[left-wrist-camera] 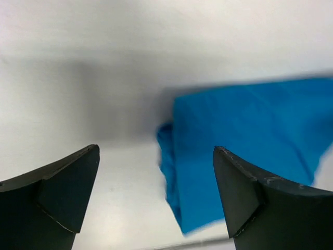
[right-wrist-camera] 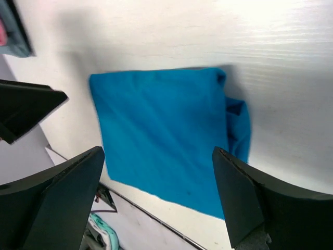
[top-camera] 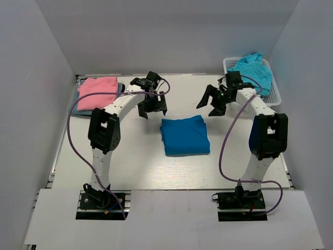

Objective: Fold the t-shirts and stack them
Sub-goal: Fold the long partially folded tshirt into a neat square

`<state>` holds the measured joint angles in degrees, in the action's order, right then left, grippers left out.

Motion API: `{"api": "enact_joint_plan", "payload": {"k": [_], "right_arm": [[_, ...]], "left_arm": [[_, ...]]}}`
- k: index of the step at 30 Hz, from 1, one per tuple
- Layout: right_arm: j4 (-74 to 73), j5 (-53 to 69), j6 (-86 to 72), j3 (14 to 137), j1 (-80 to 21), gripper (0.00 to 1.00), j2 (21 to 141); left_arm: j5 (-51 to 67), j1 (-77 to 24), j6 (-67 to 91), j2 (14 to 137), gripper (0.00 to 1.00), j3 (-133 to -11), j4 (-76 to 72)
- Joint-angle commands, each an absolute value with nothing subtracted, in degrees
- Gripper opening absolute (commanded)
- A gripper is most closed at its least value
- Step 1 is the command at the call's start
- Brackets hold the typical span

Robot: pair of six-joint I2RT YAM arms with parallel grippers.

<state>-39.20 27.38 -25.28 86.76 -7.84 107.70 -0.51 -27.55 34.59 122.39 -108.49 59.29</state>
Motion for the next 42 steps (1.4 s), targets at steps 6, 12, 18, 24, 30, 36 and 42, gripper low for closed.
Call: {"api": "enact_joint_plan", "payload": {"k": [6, 12, 18, 24, 30, 36, 42], "right_arm": [[-29.6, 35.7, -30.1, 73.4, -8.5, 0.9, 91.7], [-20.5, 39.2, -34.2, 58.5, -9.5, 0.9, 82.6], [-12.6, 45.2, -37.4, 46.6, -9.6, 0.9, 83.4], [-7.6, 45.4, -36.9, 40.3, -8.7, 0.9, 90.8], [-7.6, 43.0, -34.6, 39.5, -7.8, 0.9, 96.2], [-11.9, 37.4, -31.6, 42.0, -7.7, 0.9, 91.9], [-20.6, 36.9, -24.7, 50.3, -7.9, 0.9, 81.0]], "left_arm": [[30.9, -31.5, 30.1, 99.8, 1.0, -86.3, 34.5], [42.0, -36.0, 33.7, 93.7, 1.0, -70.6, 15.2], [44.3, -38.4, 35.1, 98.4, 1.0, -66.6, 11.1], [34.1, -37.6, 33.0, 100.4, 1.0, -58.9, 13.8], [29.2, -38.7, 31.2, 102.6, 1.0, -57.3, 18.2], [26.1, -37.3, 31.2, 100.2, 1.0, -55.8, 20.3], [19.5, -38.6, 30.0, 93.0, 1.0, -64.1, 28.7]]}}
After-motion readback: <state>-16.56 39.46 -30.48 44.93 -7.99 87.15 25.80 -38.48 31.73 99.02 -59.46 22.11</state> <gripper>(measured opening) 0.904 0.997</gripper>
